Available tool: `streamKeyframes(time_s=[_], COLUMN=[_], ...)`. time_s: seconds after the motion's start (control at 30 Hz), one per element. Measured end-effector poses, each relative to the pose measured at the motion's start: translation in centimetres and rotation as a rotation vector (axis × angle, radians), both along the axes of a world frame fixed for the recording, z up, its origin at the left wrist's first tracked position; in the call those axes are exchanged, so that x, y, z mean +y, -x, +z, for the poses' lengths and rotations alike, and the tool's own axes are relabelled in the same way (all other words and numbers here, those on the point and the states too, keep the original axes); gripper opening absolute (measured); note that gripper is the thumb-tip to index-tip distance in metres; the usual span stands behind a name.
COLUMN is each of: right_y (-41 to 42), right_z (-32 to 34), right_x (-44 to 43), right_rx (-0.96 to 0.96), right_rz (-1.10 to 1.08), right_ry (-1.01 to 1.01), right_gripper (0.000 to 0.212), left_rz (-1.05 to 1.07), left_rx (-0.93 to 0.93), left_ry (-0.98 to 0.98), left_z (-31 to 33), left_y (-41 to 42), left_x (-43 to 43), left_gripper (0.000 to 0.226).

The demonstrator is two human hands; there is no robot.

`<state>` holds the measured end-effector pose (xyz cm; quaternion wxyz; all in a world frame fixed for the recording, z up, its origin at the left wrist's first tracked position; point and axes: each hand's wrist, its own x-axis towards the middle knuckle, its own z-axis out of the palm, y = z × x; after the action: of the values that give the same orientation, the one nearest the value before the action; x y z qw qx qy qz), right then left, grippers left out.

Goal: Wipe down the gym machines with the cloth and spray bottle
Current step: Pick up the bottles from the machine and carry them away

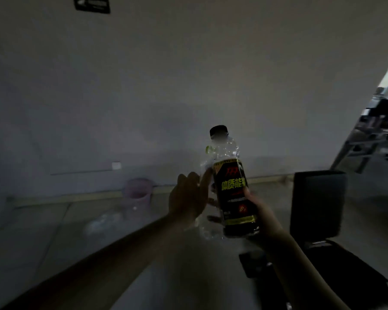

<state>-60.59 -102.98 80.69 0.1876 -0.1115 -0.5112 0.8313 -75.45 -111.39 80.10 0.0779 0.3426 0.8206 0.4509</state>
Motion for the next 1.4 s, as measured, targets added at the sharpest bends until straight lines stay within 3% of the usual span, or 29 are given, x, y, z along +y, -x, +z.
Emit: streamKeyframes(time_s=[0.13, 0.23, 0.3, 0.4, 0.53, 0.8, 0.97, 1.07, 1.17, 1.27, 1.4], right_y=[8.9, 15.0, 19.3, 26.4, 34.0, 49.9, 59.6, 65.4, 71.8, 76.7, 83.1], right_z=[-4.8, -6.3, -7.2, -8.6, -10.2, -14.8, -19.6, -21.9, -25.6, -29.4, -36.7], right_x=[3.6, 6.2, 8.4, 12.4, 16.4, 21.2, 23.5, 24.0, 25.4, 26.3, 28.1], right_rx=[-0.021, -0.005, -0.008, -0.087, -0.154, -0.254, -0.333, -0.397, -0.501, -0.602, -0.738], right_rz=[0.155, 0.27, 0.316, 0.404, 0.467, 0.56, 0.498, 0.424, 0.402, 0.419, 0.405], right_ry=[0.05, 0.058, 0.089, 0.183, 0.226, 0.302, 0.248, 0.289, 0.206, 0.198, 0.219], right_gripper=[0.083, 0.089, 0.095, 0.097, 0.09, 0.084, 0.088, 0.096, 0.077, 0.08, 0.053], left_rz=[0.024, 0.135, 0.139, 0.123, 0.128, 0.423, 0.546, 0.595, 0.541, 0.539, 0.596], left_rx=[-0.253, -0.639, -0.736, -0.715, -0.686, -0.691, -0.722, -0.792, -0.846, -0.84, -0.684], left_ry=[-0.045, -0.153, -0.154, -0.004, 0.046, 0.007, -0.073, -0.019, 0.091, 0.184, 0.359], left_z=[-3.0, -3.7, -4.4, -5.2, -6.6, -12.3, -19.8, -25.0, -30.7, -36.1, -45.3], left_y=[8.5, 13.9, 17.7, 23.5, 30.9, 46.8, 60.2, 68.0, 75.2, 81.0, 87.7], left_x=[1.3, 2.8, 3.7, 5.5, 6.8, 8.5, 10.9, 12.6, 14.8, 16.9, 19.6], left_gripper=[0.054, 0.023, 0.01, 0.02, 0.037, 0.022, 0.006, 0.006, 0.016, 0.031, 0.043])
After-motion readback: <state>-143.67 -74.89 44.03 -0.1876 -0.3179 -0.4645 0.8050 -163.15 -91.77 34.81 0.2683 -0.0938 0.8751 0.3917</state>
